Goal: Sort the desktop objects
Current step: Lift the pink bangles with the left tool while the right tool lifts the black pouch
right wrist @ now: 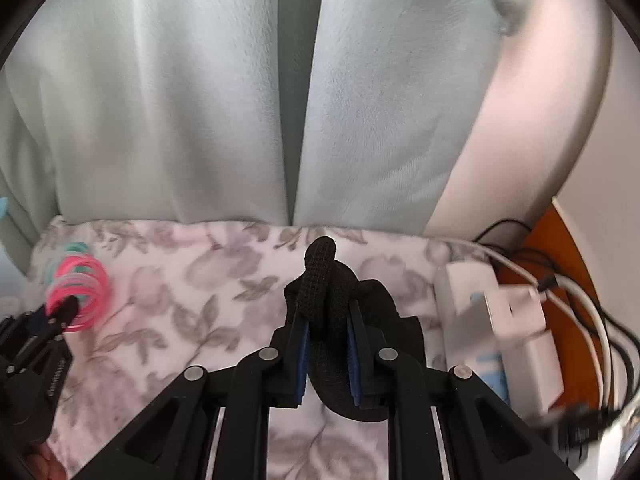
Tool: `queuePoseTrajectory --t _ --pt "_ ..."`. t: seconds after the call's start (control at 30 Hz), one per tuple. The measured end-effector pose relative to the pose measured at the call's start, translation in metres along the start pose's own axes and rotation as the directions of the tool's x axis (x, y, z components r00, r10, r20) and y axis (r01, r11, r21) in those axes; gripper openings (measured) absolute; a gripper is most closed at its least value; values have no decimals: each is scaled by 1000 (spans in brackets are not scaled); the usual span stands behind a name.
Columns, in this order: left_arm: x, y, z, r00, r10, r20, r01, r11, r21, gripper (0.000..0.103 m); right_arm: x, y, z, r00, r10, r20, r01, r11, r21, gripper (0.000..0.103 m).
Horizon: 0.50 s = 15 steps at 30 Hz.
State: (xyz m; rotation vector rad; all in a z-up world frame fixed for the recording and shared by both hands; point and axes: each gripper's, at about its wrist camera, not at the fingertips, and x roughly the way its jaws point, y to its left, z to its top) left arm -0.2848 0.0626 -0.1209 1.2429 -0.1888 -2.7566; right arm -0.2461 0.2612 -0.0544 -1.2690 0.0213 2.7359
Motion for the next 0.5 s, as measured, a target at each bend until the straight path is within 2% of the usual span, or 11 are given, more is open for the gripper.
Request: queuePoseTrajectory --t 0.07,0.5 --pt "-12 -3 -5 1000 -19 6 19 1000 -4 15 0 -8 -19 1000 23 6 -23 1000 17 17" --pt "-93 -15 -33 987 -160 32 162 986 -41 13 -63 -15 -51 980 186 74 -193 976 101 17"
